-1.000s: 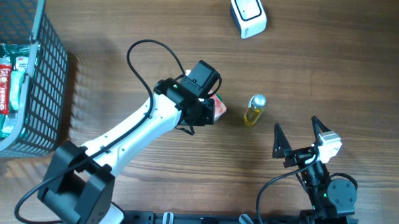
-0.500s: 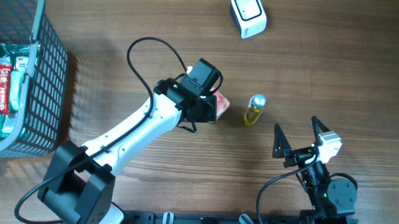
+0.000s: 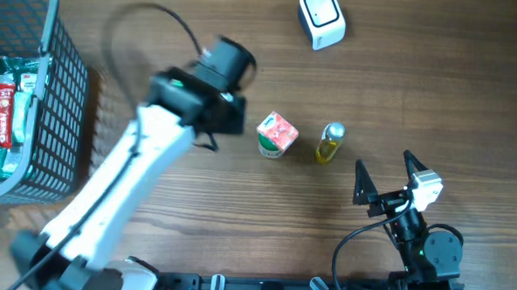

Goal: Scan the item barcode
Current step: 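Move the left gripper back into the basket and grasp the Nescafe sachets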

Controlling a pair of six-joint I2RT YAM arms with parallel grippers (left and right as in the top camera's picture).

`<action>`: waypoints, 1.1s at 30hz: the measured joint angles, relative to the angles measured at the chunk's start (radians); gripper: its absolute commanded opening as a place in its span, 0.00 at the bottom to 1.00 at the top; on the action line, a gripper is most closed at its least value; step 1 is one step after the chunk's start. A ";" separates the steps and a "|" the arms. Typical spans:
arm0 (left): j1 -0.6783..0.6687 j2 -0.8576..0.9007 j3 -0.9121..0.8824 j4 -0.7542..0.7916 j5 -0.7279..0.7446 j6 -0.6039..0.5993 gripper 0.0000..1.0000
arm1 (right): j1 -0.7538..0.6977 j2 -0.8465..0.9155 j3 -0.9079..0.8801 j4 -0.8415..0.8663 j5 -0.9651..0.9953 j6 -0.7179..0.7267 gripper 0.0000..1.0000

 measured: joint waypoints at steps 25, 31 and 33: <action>0.697 -0.093 0.304 0.404 -0.294 0.386 1.00 | 0.000 0.000 0.000 0.000 0.000 0.000 1.00; 0.864 -0.021 0.304 0.394 -0.277 0.493 1.00 | 0.000 0.000 0.000 0.000 0.000 0.000 1.00; 0.910 0.031 0.304 0.375 -0.269 0.508 1.00 | 0.000 0.000 0.000 0.000 0.000 0.000 1.00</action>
